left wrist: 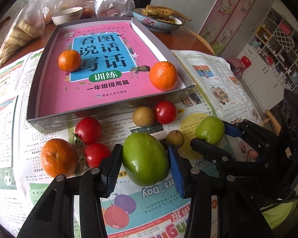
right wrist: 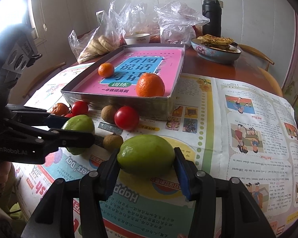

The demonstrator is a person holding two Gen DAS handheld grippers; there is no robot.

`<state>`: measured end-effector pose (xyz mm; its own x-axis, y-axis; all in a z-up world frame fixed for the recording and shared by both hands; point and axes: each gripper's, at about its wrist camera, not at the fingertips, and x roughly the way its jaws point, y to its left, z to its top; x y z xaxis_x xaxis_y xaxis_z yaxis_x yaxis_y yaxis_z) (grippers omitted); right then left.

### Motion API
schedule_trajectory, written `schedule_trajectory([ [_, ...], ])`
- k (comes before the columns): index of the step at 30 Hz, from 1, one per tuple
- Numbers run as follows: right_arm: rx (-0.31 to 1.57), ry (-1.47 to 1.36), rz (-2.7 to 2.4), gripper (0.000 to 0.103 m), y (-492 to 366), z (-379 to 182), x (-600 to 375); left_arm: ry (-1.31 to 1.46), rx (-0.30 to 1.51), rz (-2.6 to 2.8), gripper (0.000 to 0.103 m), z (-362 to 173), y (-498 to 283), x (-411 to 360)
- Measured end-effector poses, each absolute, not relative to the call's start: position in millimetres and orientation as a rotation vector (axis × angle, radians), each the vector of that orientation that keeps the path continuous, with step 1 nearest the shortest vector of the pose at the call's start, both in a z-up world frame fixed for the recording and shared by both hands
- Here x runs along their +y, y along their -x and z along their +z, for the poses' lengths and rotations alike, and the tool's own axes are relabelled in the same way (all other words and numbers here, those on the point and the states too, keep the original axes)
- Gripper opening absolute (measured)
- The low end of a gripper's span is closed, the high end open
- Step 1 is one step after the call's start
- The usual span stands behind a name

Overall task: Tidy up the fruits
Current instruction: 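Close the right tool on a green apple while the left tool grasps the other green apple, then lift both green apples and carry them toward the pink box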

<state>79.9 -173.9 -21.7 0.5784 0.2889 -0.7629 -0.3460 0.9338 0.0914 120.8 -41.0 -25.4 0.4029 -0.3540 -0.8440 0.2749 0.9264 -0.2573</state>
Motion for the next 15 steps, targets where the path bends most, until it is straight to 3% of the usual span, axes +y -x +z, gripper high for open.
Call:
schedule_trajectory([
  [15, 0.836, 0.045, 0.355, 0.052, -78.1, -4.9, -172.5, 0.098, 1.007, -0.373, 0.048, 2.9, -115.5, -20.6],
])
